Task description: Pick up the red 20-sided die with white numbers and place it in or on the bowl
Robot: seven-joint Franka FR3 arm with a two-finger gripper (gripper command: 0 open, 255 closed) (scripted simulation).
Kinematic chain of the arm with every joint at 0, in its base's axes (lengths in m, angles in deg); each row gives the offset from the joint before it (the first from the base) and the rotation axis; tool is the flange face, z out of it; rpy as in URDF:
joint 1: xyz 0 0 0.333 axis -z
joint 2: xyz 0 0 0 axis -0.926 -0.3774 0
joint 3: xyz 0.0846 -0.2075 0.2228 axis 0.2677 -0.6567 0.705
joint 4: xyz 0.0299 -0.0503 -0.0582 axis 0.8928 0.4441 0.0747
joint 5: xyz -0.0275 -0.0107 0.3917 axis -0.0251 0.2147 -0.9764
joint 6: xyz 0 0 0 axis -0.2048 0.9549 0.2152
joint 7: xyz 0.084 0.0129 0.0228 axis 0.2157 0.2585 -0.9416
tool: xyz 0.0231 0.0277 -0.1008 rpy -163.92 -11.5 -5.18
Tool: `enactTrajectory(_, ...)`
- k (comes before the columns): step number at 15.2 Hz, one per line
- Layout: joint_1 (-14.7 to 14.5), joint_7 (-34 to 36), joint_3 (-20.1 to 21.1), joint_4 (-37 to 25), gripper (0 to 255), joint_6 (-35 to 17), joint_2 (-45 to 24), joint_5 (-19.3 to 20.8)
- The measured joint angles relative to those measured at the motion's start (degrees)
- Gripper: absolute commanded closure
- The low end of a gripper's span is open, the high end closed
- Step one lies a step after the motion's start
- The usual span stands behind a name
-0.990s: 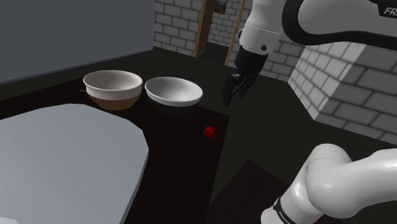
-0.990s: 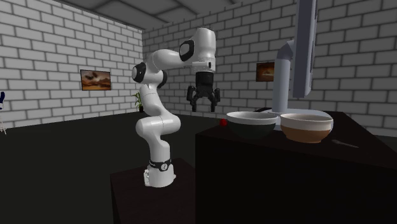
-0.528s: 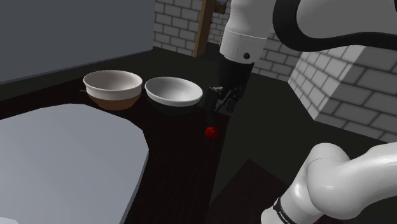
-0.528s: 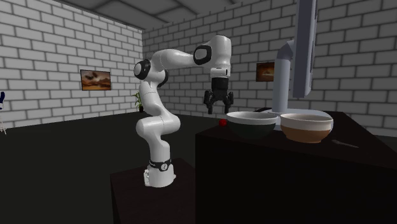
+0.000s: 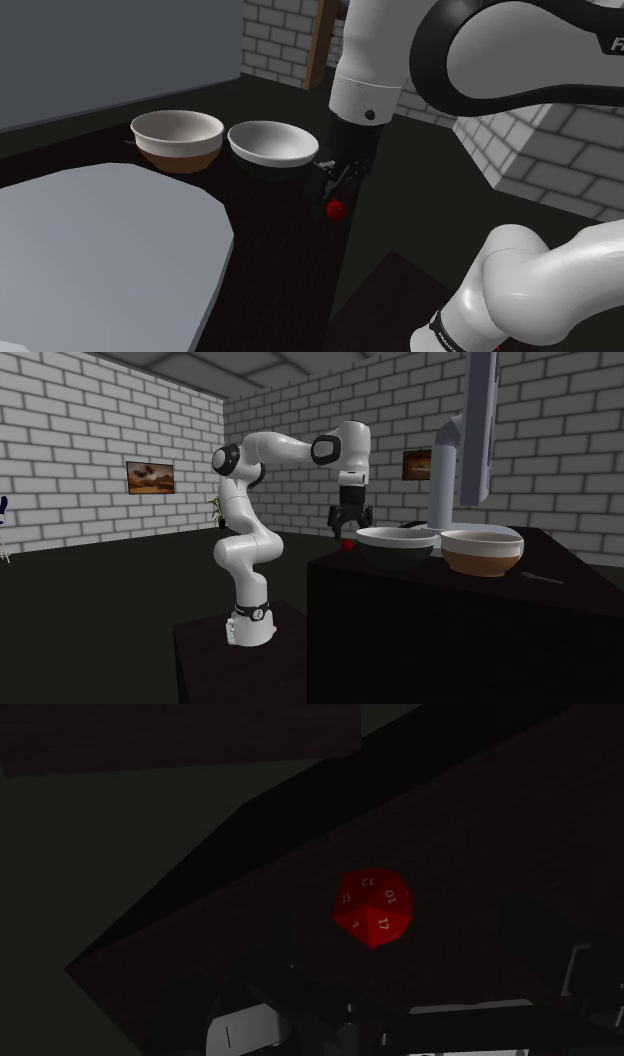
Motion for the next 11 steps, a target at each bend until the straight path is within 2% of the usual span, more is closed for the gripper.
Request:
enactTrajectory(2,-0.1,-0.1,0.2,1.8,0,-1.7,0.0,-0.2)
enactTrajectory(8,-0.1,-0.1,0.3,2.4,0,-2.3,0.2,-0.3)
enactTrajectory(9,-0.1,-0.1,0.3,2.4,255,-2.3,0.2,-0.3)
enactTrajectory(11,-0.1,-0.1,0.3,2.4,255,-2.3,0.2,-0.3)
